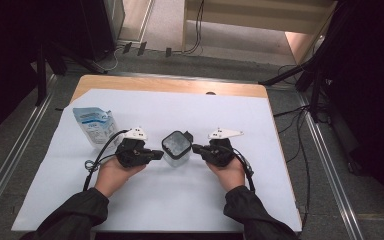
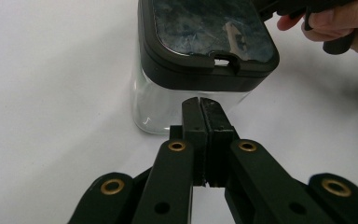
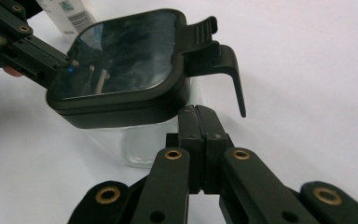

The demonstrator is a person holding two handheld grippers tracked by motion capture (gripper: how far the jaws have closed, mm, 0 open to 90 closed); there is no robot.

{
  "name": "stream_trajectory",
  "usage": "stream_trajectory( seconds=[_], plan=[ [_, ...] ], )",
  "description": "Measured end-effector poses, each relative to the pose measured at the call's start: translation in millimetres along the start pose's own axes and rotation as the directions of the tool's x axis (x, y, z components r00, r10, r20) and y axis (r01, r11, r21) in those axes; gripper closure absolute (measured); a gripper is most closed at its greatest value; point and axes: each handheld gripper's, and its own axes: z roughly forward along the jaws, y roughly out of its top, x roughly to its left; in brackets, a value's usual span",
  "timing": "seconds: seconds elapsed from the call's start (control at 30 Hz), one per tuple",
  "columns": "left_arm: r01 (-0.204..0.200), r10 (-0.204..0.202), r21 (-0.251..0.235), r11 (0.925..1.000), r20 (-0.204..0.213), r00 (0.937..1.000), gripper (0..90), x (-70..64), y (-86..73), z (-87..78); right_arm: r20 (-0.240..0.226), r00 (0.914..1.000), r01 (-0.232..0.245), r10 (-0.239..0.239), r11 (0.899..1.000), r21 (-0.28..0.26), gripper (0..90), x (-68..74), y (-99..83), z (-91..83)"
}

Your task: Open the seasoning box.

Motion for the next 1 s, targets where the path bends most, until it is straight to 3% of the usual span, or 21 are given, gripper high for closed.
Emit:
stream_trajectory(
  seconds=[0.33, 0.53, 0.67, 0.8, 1.0],
  plan=[
    [0.013, -0.013, -0.004, 0.9999, -0.011, 0.9998, 90.0, 0.1, -1.6, 3.7, -0.02, 0.9998, 0.005, -0.005, 1.0, 0.007, 90.0, -6.6, 3.9, 9.1],
    [0.026, -0.027, -0.028, 0.9992, -0.011, 0.9996, 90.0, 1.1, -1.6, 5.5, -0.011, 0.9999, 0.004, -0.004, 1.0, 0.015, 90.0, -5.4, 3.7, 9.4],
    [0.017, -0.017, -0.021, 0.9996, -0.012, 0.9998, 90.0, 2.2, -1.5, 4.3, -0.011, 0.9999, 0.001, -0.001, 1.0, 0.021, 90.0, -3.3, 3.7, 8.5],
    [0.038, -0.039, -0.029, 0.9988, -0.019, 0.9991, 90.0, 6.0, -1.8, 3.0, -0.017, 0.9999, -0.002, 0.002, 1.0, 0.025, 90.0, -0.7, 3.0, 8.7],
    [0.037, -0.037, -0.024, 0.9991, -0.015, 0.9992, 90.0, 8.8, -1.1, 2.4, -0.019, 0.9998, -0.005, 0.005, 1.0, 0.024, 90.0, 0.9, 1.9, 8.0]
  ],
)
